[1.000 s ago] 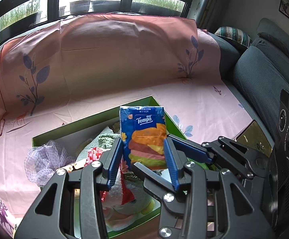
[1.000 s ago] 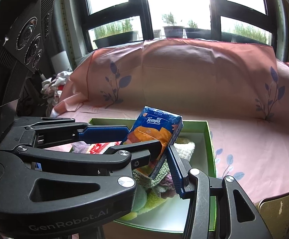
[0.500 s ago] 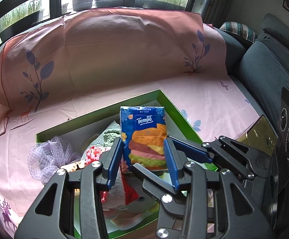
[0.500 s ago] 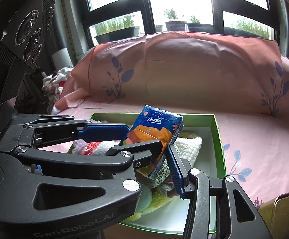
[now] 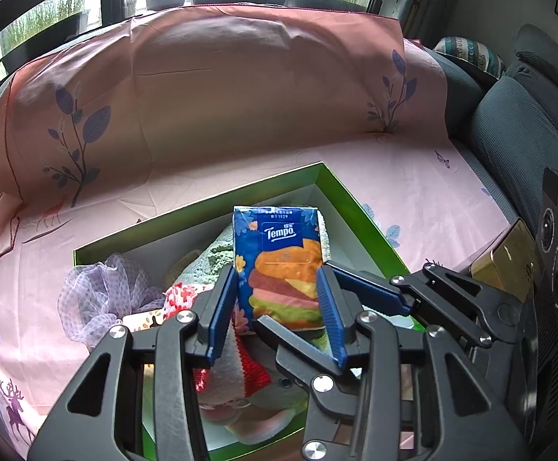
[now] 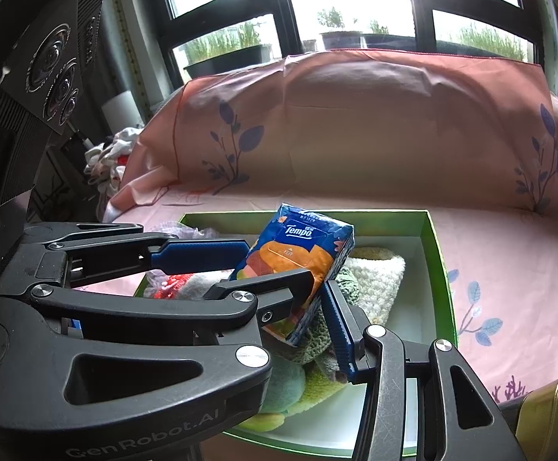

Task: Organize soft objects
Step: 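Lift the tissue pack and carry it over the green box, then open the left tool to drop the tissue pack into the box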

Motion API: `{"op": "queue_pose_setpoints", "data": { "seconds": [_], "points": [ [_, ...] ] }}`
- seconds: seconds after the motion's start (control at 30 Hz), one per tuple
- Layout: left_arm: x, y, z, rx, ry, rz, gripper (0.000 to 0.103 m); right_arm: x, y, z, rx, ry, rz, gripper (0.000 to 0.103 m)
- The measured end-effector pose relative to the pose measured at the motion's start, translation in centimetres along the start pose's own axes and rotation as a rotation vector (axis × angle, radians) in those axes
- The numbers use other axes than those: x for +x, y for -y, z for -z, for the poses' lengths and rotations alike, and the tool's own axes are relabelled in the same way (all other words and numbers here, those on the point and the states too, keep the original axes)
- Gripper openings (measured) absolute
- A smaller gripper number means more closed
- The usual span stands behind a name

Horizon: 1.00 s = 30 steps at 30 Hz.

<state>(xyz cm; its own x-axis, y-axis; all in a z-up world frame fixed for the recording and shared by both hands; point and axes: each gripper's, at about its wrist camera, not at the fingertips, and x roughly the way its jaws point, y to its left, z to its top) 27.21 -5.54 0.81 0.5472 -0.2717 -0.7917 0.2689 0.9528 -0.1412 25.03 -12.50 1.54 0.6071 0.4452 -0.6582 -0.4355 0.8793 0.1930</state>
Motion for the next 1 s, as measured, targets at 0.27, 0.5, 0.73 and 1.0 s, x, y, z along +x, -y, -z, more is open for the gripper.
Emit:
{"op": "queue_pose_setpoints", "data": {
  "seconds": [0.27, 0.5, 0.73, 1.0],
  "points": [
    [0.05, -0.26, 0.19, -0.013, -0.002, 0.003, 0.043, 0.08, -0.32, 0.08, 0.002, -0.004, 0.008, 0.05],
    [-0.03, -0.5, 0.07, -0.031, -0.004, 0.01, 0.044, -0.02, -0.43, -0.02, 0.0, -0.007, 0.011, 0.05],
    [-0.08, -0.37, 0.24, -0.024, -0.009, -0.012, 0.05, -0.06, -0.6, 0.02, 0.007, -0.008, -0.001, 0.055],
    [-0.37, -0.32, 0.33, -0.017, -0.002, -0.041, 0.068, -0.32, -0.77, -0.05, 0.004, -0.005, -0.001, 0.056]
  ]
}}
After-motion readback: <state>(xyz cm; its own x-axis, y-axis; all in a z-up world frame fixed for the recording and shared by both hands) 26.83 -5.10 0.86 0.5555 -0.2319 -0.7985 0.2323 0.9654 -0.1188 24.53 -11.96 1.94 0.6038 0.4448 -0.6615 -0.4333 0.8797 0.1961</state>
